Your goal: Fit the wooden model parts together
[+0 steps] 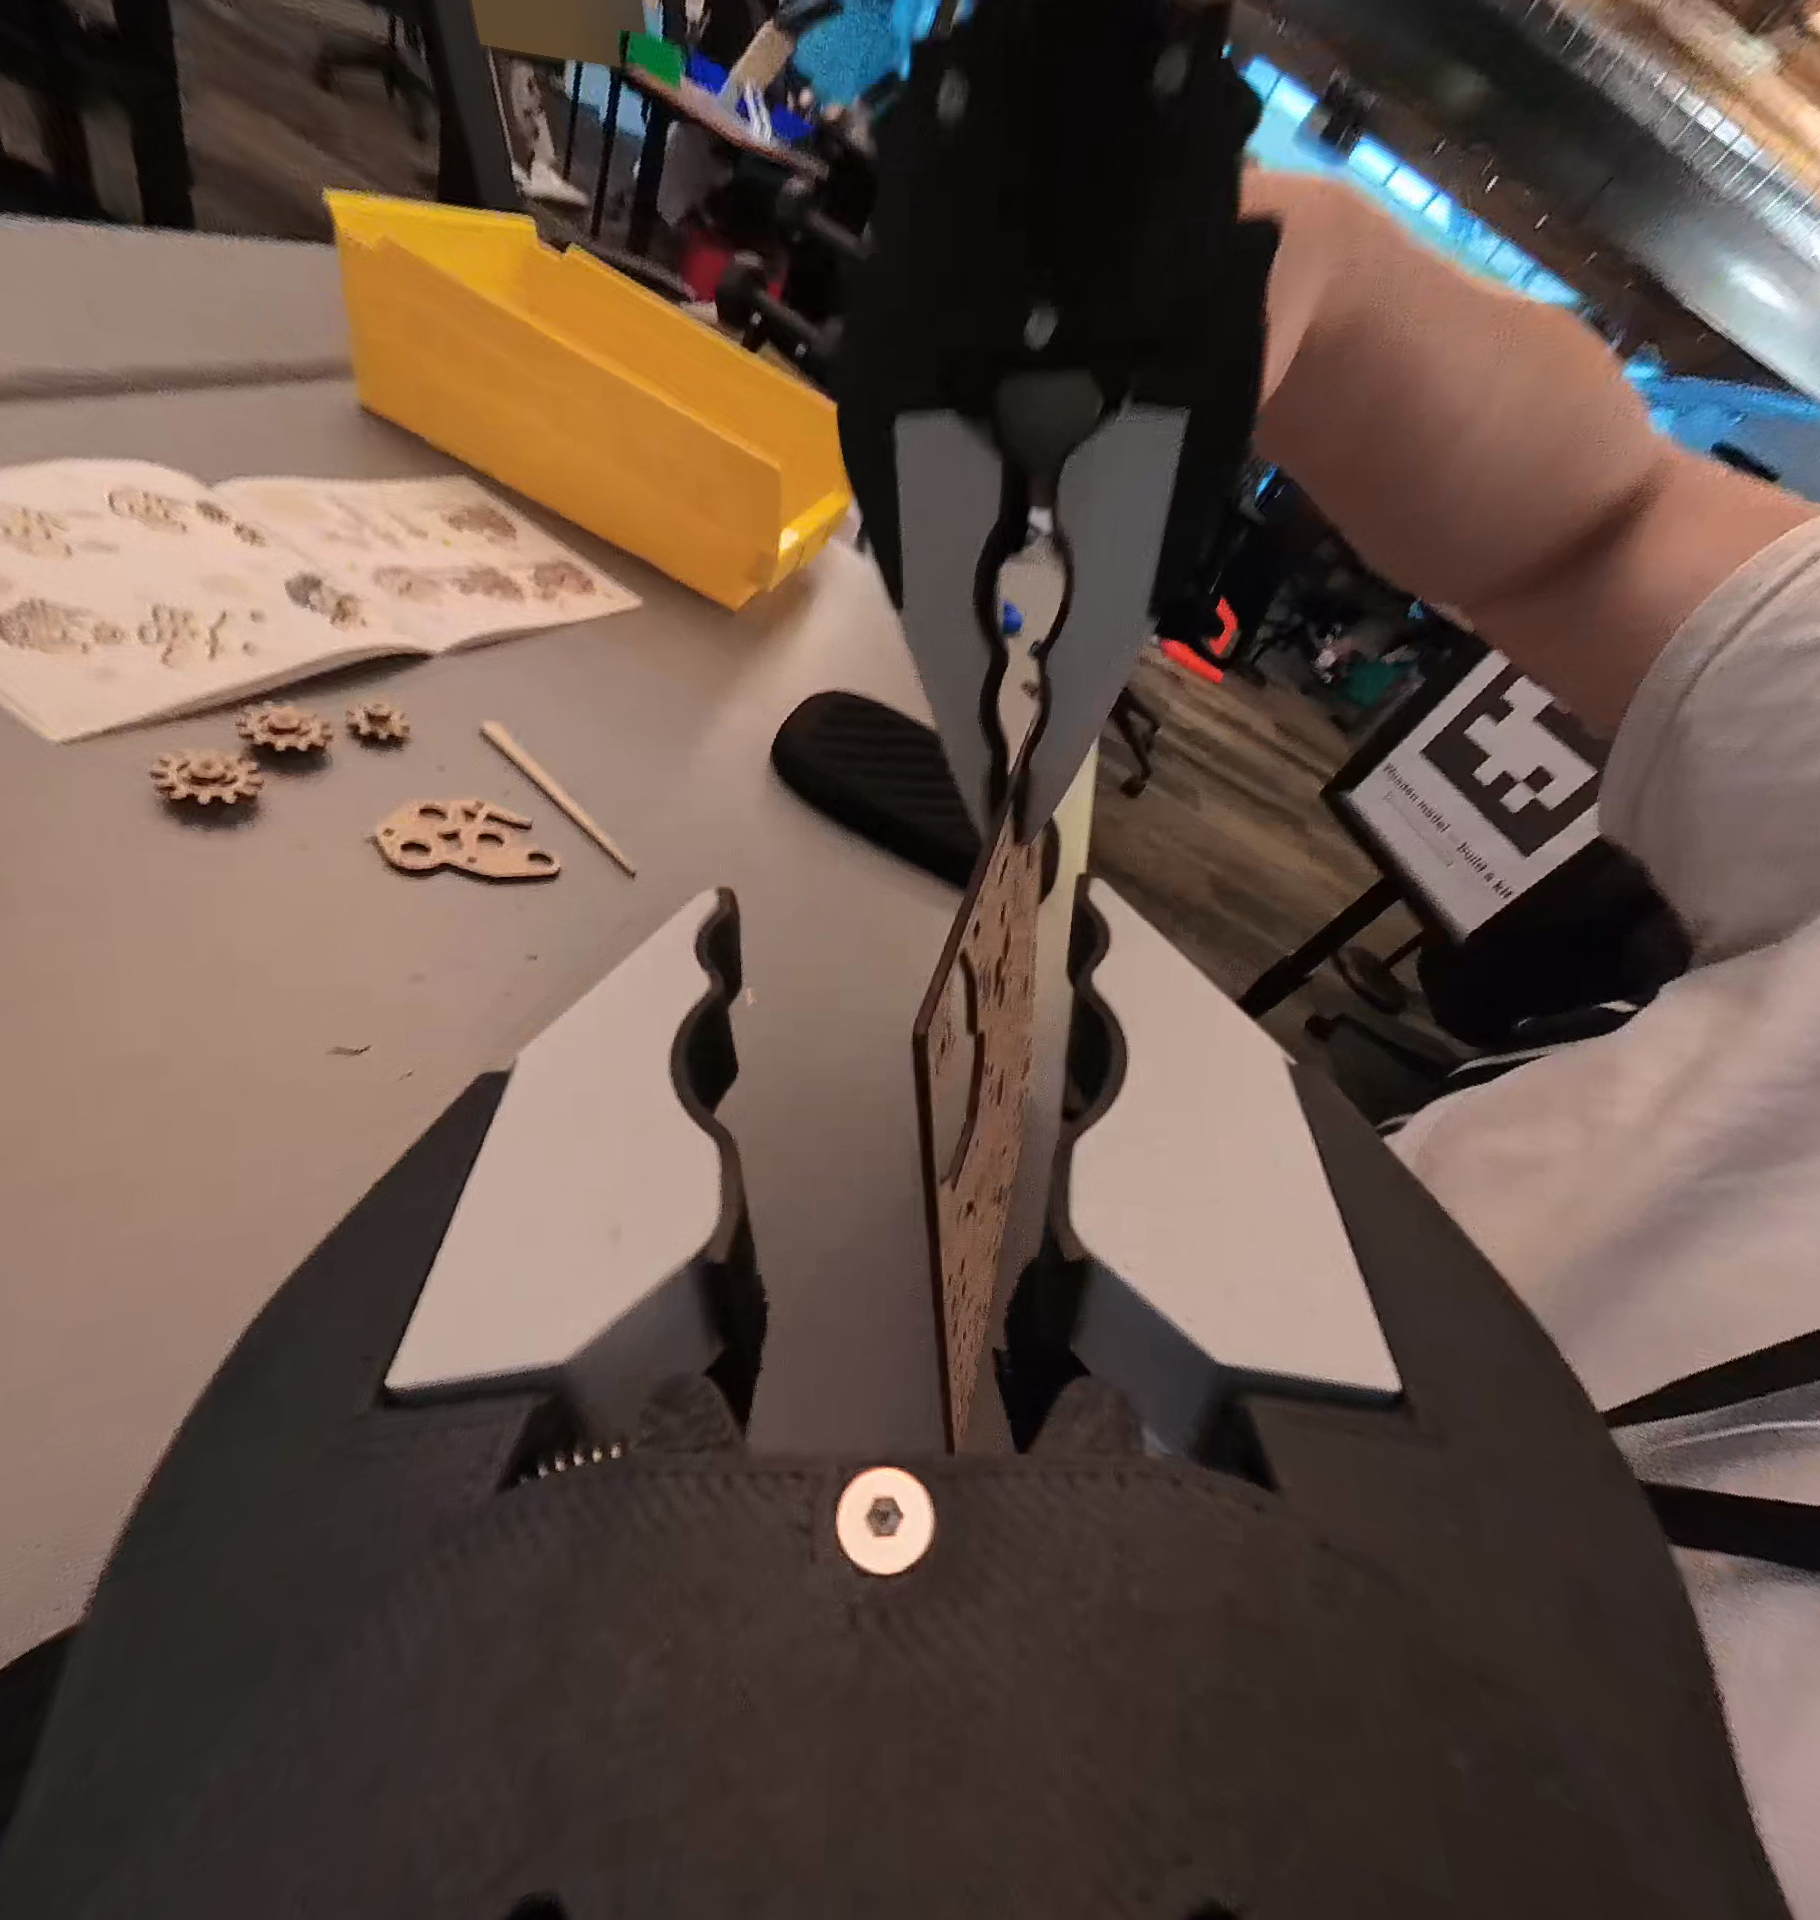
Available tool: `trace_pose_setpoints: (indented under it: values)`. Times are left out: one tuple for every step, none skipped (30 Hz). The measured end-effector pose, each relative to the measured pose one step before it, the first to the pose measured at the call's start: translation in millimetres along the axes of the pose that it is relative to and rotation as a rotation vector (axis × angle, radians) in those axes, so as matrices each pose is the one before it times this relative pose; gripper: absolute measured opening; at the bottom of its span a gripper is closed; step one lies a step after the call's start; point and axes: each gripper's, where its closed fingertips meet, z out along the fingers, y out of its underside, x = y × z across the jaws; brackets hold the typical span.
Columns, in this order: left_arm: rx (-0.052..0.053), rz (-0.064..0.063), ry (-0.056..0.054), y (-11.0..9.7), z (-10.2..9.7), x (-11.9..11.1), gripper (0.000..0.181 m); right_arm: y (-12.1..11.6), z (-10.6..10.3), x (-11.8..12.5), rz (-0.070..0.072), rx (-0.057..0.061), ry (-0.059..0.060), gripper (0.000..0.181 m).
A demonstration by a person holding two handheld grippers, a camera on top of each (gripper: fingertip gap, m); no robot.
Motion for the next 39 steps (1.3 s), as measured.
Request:
trace_pose_setpoints:
  values:
    - [-0.0225, -0.0036, 0.0033, 5.94, 4.57, -5.49, 0.061, -1.55, -1.98, 4.95, -0.007, 0.0155, 0.0031, 0.003]
    - [-0.0262, -0.0104, 0.0226, 5.44, 5.37, -2.35, 0.057, -1.76, -1.73, 3.73, -0.0033, 0.014, -0.0056, 0.003]
    - [-0.031, -0.0157, 0.0175, 4.72, 5.58, -3.15, 0.051, -2.3, -1.33, 3.12, -0.0089, 0.0138, -0.0065, 0.003]
    - [-0.0226, -0.009, 0.0099, 2.13, 4.65, -4.16, 0.035, -1.77, -0.97, 4.19, -0.0124, 0.0087, 0.0017, 0.003]
    - [-0.0064, 0.0068, 0.0473, -0.32, 2.93, 2.03, 0.012, 0.75, -0.36, 6.79, -0.0079, -0.0068, 0.0165, 0.004]
    - [0.0035, -0.007, 0.0433, -1.86, 1.54, 1.75, 0.003, 0.88, -0.35, 5.43, -0.0126, -0.0025, 0.0062, 0.004]
    - [-0.0015, -0.0135, 0.0157, -1.11, 0.45, -2.82, 0.002, -0.15, -0.59, 6.08, -0.0131, 0.0124, 0.0131, 0.005]
    - [-0.0056, -0.0201, -0.0023, 0.04, -0.02, -5.62, 0.001, -1.9, -0.79, 5.66, -0.0093, 0.0291, 0.0131, 0.005]
    - [-0.0105, -0.013, 0.004, 0.79, -0.07, -4.02, 0.001, -5.12, -1.66, 3.3, -0.0075, 0.0528, 0.0002, 0.007]
    - [-0.0064, -0.0093, 0.0013, 0.6, -0.02, -3.89, 0.001, -8.19, -2.29, 4.14, 0.0003, 0.0733, 0.0069, 0.013]
    - [-0.0043, -0.008, -0.0051, 0.43, 0.29, -4.38, 0.001, -9.24, -2.4, 6.44, 0.0125, 0.0783, 0.0227, 0.018]
    - [-0.0026, -0.0065, -0.0044, 0.15, 0.48, -4.01, 0.002, -8.99, -0.67, 4.06, 0.016, 0.0754, 0.0095, 0.02]
    - [0.0001, -0.0069, -0.0016, -0.37, 0.65, -3.4, 0.002, -4.62, 2.27, 1.79, 0.017, 0.046, -0.004, 0.024]
    - [0.0051, -0.0051, 0.0001, -1.02, 0.66, -2.96, 0.001, 0.77, 4.41, 1.08, 0.015, 0.0025, -0.0076, 0.027]
    - [-0.0007, -0.011, 0.0021, -0.1, 0.74, -2.6, 0.002, 2.77, 5.01, 5.12, 0.0159, -0.0146, 0.0173, 0.025]
    - [0.0004, -0.0069, 0.0119, -0.33, 0.51, -1.0, 0.002, 3.39, 5.21, 4.37, 0.0052, -0.0208, 0.0113, 0.023]
    - [0.0006, -0.0033, 0.0115, -0.15, 0.37, -0.86, 0.002, 2.93, 4.15, 1.34, -0.0031, -0.0236, -0.0113, 0.018]
    - [-0.0012, -0.0056, 0.0034, 0.3, 0.09, -2.11, 0.002, 0.75, 2.47, 0.38, -0.0039, -0.0082, -0.0195, 0.009]
    - [-0.0033, -0.007, 0.0028, 0.88, -0.01, -2.2, 0.002, 0.33, 1.12, 1.43, 0.0044, -0.0032, -0.0152, 0.007]
    - [0.0015, -0.0048, 0.0026, 0.5, 0.06, -2.24, 0.002, 0.15, 0.36, 0.64, 0.0163, -0.0035, -0.0239, 0.006]
    - [0.0053, -0.0066, 0.0051, 0.09, -0.19, -1.6, 0.002, -0.52, 0.26, 1.29, 0.0209, 0.0003, -0.0201, 0.005]
    - [0.0074, -0.0098, 0.006, -0.35, -0.58, -1.4, 0.002, -0.56, 0.32, 1.6, 0.0125, 0.0024, -0.0138, 0.005]
    - [0.0036, -0.0071, 0.0035, 0.0, -0.74, -1.44, 0.002, -0.93, 0.25, 0.97, 0.0078, 0.0052, -0.0151, 0.005]
    - [0.0044, -0.0015, 0.0037, -0.48, -0.95, -0.88, 0.002, -1.62, 0.03, 1.37, 0.0178, 0.0088, -0.0146, 0.005]
    - [0.0047, 0.0016, -0.0094, -0.64, -1.23, -2.17, 0.002, -1.59, 0.27, 1.97, 0.0262, 0.0106, -0.0112, 0.004]
    - [-0.002, 0.0017, -0.0098, 0.03, -1.17, -1.78, 0.003, -0.87, 0.8, 1.35, 0.0209, 0.0059, -0.0119, 0.004]
    - [-0.0023, 0.0071, -0.0051, 0.28, -0.84, -0.67, 0.003, -0.95, 0.48, 0.29, 0.0096, 0.0049, -0.0142, 0.004]
    - [0.0037, 0.0063, -0.0047, -0.22, -0.9, -0.44, 0.003, -1.12, 0.14, -0.08, 0.0095, 0.0083, -0.013, 0.004]
    - [0.0044, 0.0004, 0.0026, -0.36, -0.87, 0.26, 0.003, -0.95, 0.07, -0.62, 0.0155, 0.0091, -0.0172, 0.004]
    - [0.0023, -0.0006, 0.01, 0.09, -0.73, 0.87, 0.003, -0.76, 0.22, -1.27, 0.0177, 0.0093, -0.019, 0.003]
    - [0.0038, -0.0026, 0.0102, 0.2, -0.08, 0.13, 0.004, 0.16, 0.54, -0.54, 0.0113, 0.0027, -0.0105, 0.002]
    - [0.0029, -0.0117, 0.0092, 0.67, 0.93, -0.56, 0.006, -0.58, 0.98, 0.03, 0.0028, 0.0057, -0.0011, 0.002]
    - [-0.0051, -0.0167, 0.0168, 1.72, 2.37, 0.56, 0.01, -0.73, 1.44, -1.17, -0.0014, 0.0052, -0.0066, 0.002]
    - [-0.0126, -0.0144, 0.0176, 2.63, 3.07, 0.86, 0.008, -0.24, 1.52, -0.95, -0.0037, -0.0016, -0.0042, 0.002]
    - [-0.0082, -0.0102, 0.0205, 2.04, 3.08, 2.0, 0.003, 0.55, 1.3, 1.6, -0.0035, -0.0065, 0.0101, 0.002]
    - [-0.0081, -0.009, -0.0008, 1.75, 2.11, -0.44, 0.002, 1.76, 1.08, 1.08, -0.005, -0.0135, 0.0044, 0.003]
    - [-0.0118, 0.0046, -0.0071, 2.0, 0.61, -0.59, 0.002, 1.25, 0.93, 0.3, -0.0074, -0.0052, -0.0014, 0.003]
    - [-0.0041, 0.0097, -0.0054, 0.71, -0.46, 0.33, 0.002, -0.35, 0.53, -0.26, -0.0005, 0.0086, -0.0068, 0.003]
    - [0.0045, 0.0066, -0.0066, -0.38, -1.13, -0.26, 0.002, -1.47, 0.1, -0.2, 0.0079, 0.0172, -0.0091, 0.003]
